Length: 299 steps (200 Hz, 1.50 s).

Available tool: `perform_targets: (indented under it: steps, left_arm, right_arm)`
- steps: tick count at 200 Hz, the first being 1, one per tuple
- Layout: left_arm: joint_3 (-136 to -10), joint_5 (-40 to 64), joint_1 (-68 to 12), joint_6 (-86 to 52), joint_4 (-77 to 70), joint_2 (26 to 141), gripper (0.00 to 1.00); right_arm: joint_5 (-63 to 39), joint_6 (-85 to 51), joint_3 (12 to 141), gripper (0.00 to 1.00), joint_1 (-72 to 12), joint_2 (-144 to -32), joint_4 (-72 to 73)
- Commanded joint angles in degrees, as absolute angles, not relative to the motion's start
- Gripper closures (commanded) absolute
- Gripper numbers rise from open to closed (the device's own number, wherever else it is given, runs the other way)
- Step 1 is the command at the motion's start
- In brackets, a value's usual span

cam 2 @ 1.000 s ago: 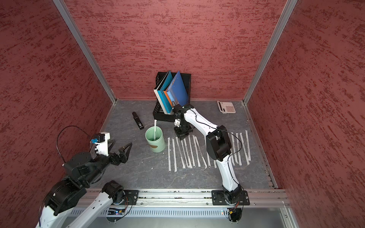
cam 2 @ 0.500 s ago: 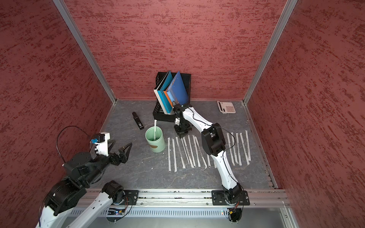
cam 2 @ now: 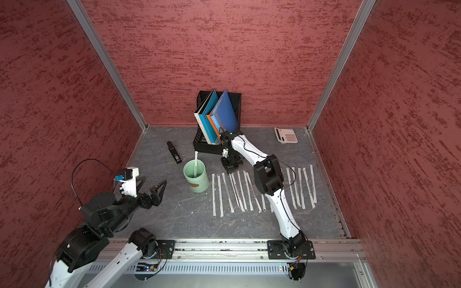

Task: Take the straws out of the storage container
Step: Place the straw at the center of the board, then pick up the container from the center of the board.

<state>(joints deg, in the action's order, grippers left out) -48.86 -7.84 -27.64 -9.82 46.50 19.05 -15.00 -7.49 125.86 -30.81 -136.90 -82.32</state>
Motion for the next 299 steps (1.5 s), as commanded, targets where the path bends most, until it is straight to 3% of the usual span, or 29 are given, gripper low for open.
perform_targets:
  steps: [1, 116, 199, 299]
  left_arm:
    - [-48.43, -7.82, -27.33, -10.00, 46.21, 18.35, 0.00]
    - [-48.43, -7.73, -27.42, -9.91, 46.14, 18.52, 0.01]
    - [-48.43, -8.18, -27.41, -10.02, 46.23, 19.32, 0.00]
    - [-48.44, -8.50, -27.51, -10.37, 46.23, 20.04, 0.01]
  right_arm:
    - [-15.64, -8.08, 126.92, 0.86, -30.59, -137.17, -83.11]
    - [-15.03, -9.52, 125.54, 0.82, -30.59, -134.50, -81.67]
    - [-17.77, -13.27, 107.71, 0.74, -35.15, -110.56, -52.73]
    - [-18.68, -11.47, 125.39, 0.72, -41.87, -122.90, -55.72]
